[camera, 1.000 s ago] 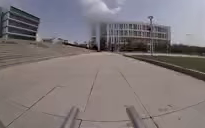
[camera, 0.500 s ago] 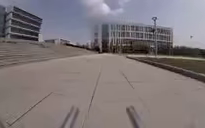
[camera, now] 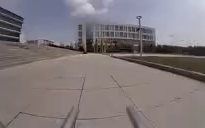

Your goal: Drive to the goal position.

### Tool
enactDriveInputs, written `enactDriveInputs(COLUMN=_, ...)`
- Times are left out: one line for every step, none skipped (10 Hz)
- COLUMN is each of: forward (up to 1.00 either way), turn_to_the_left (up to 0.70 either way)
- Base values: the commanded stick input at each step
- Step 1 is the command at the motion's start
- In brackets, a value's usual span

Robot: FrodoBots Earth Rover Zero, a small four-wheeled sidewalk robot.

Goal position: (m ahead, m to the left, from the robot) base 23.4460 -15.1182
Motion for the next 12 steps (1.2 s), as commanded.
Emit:
enactDriveInputs(forward=0.7, turn_to_the_left=0.0)
enactDriveInputs(forward=0.7, turn_to_the_left=0.0)
enactDriveInputs(forward=0.7, turn_to_the_left=0.0)
enactDriveInputs(forward=0.7, turn_to_the_left=0.0)
enactDriveInputs(forward=0.7, turn_to_the_left=0.0)
enactDriveInputs(forward=0.7, turn_to_the_left=0.0)
enactDriveInputs(forward=0.7, turn_to_the_left=0.0)
enactDriveInputs(forward=0.7, turn_to_the_left=0.0)
enactDriveInputs(forward=0.7, turn_to_the_left=0.0)
enactDriveInputs(forward=0.7, turn_to_the_left=0.0)
enactDriveInputs(forward=0.7, turn_to_the_left=0.0)
enactDriveInputs(forward=0.7, turn_to_the_left=0.0)
